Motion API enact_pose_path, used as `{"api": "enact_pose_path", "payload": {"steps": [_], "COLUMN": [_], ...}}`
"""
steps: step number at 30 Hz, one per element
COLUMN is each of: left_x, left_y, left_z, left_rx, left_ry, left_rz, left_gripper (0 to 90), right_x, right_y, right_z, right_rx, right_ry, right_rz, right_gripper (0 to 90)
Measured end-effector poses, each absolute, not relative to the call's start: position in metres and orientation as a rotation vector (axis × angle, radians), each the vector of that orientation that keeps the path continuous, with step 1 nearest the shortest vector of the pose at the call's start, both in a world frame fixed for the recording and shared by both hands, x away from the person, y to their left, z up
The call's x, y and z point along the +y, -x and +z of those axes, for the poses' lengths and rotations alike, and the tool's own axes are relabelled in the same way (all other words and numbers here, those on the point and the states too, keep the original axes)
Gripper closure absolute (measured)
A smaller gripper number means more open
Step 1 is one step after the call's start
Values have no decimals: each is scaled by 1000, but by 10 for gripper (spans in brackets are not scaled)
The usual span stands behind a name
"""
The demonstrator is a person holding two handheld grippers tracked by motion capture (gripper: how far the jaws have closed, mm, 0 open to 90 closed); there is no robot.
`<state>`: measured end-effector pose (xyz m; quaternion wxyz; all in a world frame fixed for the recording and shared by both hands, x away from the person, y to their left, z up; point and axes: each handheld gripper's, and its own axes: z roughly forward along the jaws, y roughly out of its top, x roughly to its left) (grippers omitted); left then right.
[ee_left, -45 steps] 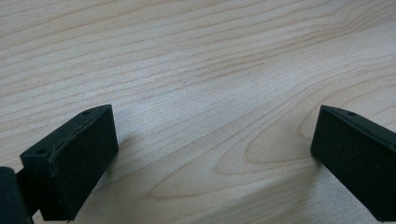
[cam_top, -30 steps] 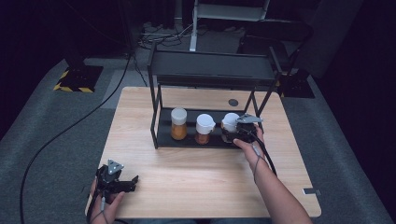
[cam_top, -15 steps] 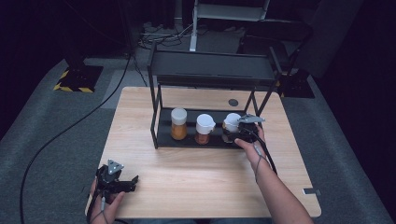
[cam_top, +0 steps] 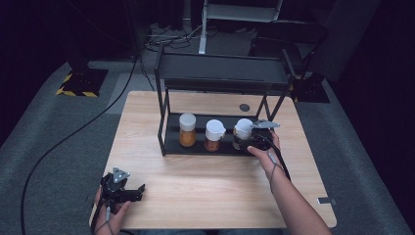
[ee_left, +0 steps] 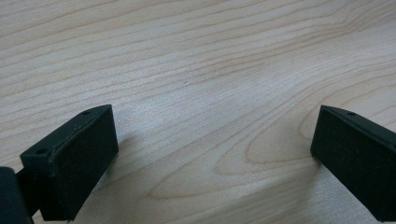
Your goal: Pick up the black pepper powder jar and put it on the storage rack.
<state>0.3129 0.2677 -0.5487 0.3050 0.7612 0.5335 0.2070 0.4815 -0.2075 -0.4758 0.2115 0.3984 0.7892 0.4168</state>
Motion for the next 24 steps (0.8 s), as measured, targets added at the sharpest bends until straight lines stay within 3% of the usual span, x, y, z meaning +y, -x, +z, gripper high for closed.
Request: {"api": "enact_pose_path", "payload": {"steps": [24], "left_x": [268], "left_y": [-313], "left_z": [-549], "left_rx": [1411], "left_ry": [-2017], "left_rz": [549], "left_gripper": [3], "right_x": [-224], "right_y": [-437], "right_z": [-444], "right_rx": [2161], "right_ry": [-1054], "right_rz": [1229], "right_gripper": [104]}}
